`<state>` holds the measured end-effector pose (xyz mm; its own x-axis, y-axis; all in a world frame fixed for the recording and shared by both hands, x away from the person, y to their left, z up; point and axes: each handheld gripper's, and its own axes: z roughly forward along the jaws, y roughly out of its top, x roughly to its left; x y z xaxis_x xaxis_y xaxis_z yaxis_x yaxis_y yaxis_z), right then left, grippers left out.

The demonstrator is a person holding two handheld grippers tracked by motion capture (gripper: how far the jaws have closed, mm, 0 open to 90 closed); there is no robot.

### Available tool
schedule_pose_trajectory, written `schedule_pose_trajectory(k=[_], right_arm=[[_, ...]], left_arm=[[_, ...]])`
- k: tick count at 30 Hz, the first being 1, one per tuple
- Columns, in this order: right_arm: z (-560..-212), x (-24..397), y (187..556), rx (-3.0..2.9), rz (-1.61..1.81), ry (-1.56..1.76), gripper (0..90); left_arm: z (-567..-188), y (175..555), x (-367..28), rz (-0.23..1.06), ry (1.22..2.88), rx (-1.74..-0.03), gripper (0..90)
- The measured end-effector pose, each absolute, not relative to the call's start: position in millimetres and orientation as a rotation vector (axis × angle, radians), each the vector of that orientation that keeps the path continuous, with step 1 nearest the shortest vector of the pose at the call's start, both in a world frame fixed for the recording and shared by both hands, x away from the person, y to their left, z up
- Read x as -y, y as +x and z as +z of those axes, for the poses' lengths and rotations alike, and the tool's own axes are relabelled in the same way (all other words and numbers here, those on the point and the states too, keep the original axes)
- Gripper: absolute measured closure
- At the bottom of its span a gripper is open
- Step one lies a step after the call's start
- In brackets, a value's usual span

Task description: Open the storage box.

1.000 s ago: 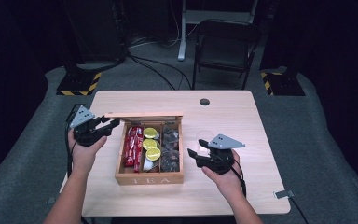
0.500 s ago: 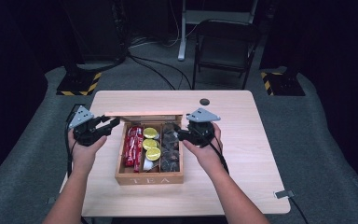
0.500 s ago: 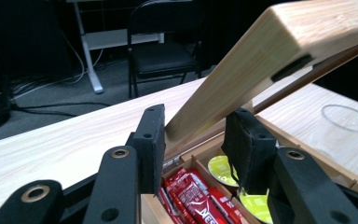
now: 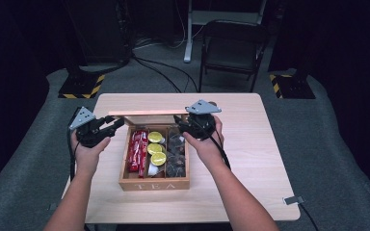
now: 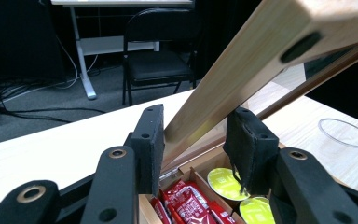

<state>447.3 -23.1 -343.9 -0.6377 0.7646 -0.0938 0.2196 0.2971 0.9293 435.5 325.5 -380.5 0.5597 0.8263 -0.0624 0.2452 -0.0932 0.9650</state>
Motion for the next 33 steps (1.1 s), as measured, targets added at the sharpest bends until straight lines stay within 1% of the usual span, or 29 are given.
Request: schedule_pose_trajectory(k=[7,14,16,26,33], right_arm=[[-341.5,22.3,451.8,-2.029,1.329,0.882,47.7],[-343.6,22.6,449.6,-1.986,1.362,0.918,42.2],[-344.9,24.8,447.5,-1.983,1.351,0.916,42.0],[-356.9,43.7,436.5,-1.972,1.340,0.965,42.1],[-374.8,52.8,426.4,-1.984,1.321,1.014,42.0]], left_arm=[[-387.4,445.6,-324.2,0.619,1.641,-0.948,58.4],[-388.5,450.7,-324.8,0.621,1.636,-0.943,59.2],[-388.5,451.3,-324.7,0.625,1.636,-0.941,59.6],[-388.7,456.2,-323.6,0.633,1.615,-0.954,60.0],[-389.1,457.9,-324.1,0.627,1.622,-0.954,60.0]])
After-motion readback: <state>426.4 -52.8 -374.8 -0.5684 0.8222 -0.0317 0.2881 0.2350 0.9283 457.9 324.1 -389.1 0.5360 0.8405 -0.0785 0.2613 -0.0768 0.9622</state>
